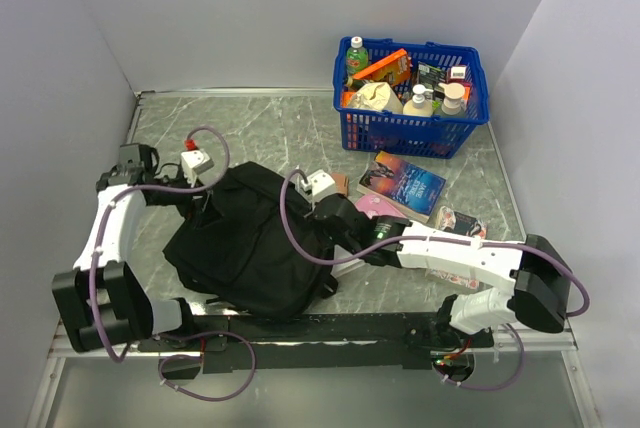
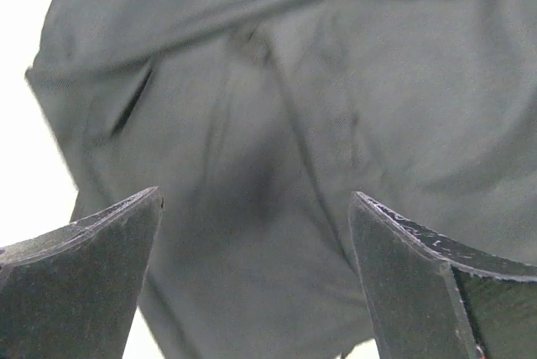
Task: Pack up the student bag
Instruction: Adjust the student bag at the center of the board, then unzip the student bag at the center of the board.
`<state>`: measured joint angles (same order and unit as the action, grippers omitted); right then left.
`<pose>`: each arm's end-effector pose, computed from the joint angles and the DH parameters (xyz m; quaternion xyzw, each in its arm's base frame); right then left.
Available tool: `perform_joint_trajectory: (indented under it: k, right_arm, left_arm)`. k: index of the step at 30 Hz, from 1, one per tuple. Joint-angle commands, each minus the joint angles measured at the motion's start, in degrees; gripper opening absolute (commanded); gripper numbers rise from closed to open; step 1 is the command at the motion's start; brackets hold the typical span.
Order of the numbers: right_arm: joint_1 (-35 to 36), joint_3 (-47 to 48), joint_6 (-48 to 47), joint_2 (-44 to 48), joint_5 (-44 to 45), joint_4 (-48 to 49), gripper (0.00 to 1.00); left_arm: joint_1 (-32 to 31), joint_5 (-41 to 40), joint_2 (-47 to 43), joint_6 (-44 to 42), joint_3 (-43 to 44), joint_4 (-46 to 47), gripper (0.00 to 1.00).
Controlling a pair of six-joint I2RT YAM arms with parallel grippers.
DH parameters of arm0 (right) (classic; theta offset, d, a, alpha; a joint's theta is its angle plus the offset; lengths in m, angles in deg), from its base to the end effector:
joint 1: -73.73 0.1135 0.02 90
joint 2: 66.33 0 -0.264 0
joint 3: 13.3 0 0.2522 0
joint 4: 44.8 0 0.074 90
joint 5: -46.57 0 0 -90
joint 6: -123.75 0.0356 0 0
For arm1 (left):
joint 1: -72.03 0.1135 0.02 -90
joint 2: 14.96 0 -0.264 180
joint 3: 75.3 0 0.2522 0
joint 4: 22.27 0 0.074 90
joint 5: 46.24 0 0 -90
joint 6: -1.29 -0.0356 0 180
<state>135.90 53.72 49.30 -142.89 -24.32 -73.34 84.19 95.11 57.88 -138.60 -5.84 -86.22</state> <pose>0.1467 0.2529 0.2621 -0.2841 0.8430 0.1546 0.4298 0.2316 0.0215 0.2621 0.3663 0.8087 -0.2727 0.3708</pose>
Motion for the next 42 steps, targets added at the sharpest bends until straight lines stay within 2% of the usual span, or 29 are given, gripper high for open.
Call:
perform_joint_trajectory:
  k: [1,4,5,6,7,9,12,19,24,32,36,42]
  right_arm:
    - [3.3,1.2,-3.2,4.1,1.7,5.6,0.0]
    - [5.2,1.4,-5.1,4.6,3.5,5.4,0.0]
    - [5.6,1.5,-5.7,4.6,4.1,5.3,0.0]
    - [6.0,1.7,-5.9,4.5,4.3,5.1,0.0]
    - [6.3,1.9,-6.2,4.4,4.4,5.0,0.0]
    - [6.6,2.1,-6.7,4.0,5.1,4.9,0.0]
    - [6.6,2.6,-7.0,3.8,4.8,4.9,0.0]
    - [6.6,3.1,-8.0,3.4,3.7,5.4,0.0]
    - [6.6,3.2,-7.6,3.3,3.8,5.3,0.0]
    - [6.6,2.2,-7.6,3.5,4.5,5.3,0.0]
    - [6.7,2.2,-7.6,2.9,4.6,5.4,0.0]
    - [6.6,1.9,-7.3,3.1,5.2,5.6,0.0]
  left_arm:
    - [-4.8,8.9,6.2,-7.6,5.5,1.9,0.98]
    - [-6.4,10.9,13.9,-14.2,12.0,-5.1,0.99]
    - [-6.8,11.7,17.6,-15.2,14.8,-8.8,0.94]
    - [-7.0,12.6,19.2,-17.6,15.8,-11.4,0.93]
    - [-7.1,13.4,20.7,-23.8,16.8,-13.9,0.91]
    - [-7.2,13.6,23.2,-27.4,17.6,-16.4,0.89]
    - [-7.9,10.5,22.4,-26.8,15.3,-9.6,0.9]
    - [-14.8,2.5,15.7,-19.8,8.8,8.3,0.93]
    - [-17.7,-1.5,14.5,-19.7,6.8,14.5,0.91]
    - [-18.8,-4.7,15.8,-26.0,7.6,8.9,0.72]
    - [-18.9,-4.6,15.8,-28.2,7.6,5.6,0.71]
    - [-20.9,-5.0,16.2,-28.0,7.5,5.4,0.61]
